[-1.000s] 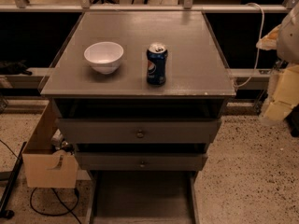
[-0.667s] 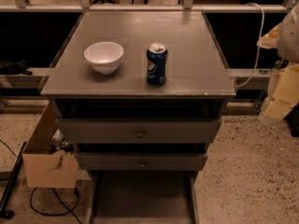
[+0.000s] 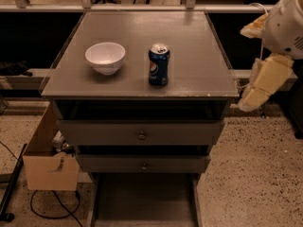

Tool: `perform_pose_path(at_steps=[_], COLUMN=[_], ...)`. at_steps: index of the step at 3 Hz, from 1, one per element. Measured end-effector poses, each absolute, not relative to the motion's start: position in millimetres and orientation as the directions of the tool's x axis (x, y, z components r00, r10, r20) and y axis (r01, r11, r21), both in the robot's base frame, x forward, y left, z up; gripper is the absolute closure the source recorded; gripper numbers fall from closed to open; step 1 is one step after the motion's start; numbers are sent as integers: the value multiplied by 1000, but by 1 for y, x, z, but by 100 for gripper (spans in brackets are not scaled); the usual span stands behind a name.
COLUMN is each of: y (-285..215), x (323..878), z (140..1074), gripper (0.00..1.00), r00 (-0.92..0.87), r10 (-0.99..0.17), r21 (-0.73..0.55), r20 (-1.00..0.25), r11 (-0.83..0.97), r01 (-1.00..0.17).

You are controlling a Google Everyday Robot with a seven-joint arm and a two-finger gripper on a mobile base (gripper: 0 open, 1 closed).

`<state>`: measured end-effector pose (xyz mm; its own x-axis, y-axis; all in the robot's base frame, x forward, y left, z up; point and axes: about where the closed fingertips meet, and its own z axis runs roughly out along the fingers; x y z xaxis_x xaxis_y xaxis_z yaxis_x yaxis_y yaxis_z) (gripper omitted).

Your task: Place pepsi can into bottom drawer

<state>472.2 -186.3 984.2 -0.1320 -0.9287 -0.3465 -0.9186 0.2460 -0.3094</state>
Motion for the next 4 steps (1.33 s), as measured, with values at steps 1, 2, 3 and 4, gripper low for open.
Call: perform_pose_path(at_steps=[1,2,3,4], y=[-161,-141,-114,-97], x=[515,562,608,626], z=[991,994,981,967], gripper=[0,0,0,0], r00=[-49,-11,-19,-49], r10=[-891,-805,-720,-674], r21=[-332,-301,-237,-184], r20=[-451,-593,-694,-737], r11=[219,234,254,270], r01=[-917,-924,-938,-945])
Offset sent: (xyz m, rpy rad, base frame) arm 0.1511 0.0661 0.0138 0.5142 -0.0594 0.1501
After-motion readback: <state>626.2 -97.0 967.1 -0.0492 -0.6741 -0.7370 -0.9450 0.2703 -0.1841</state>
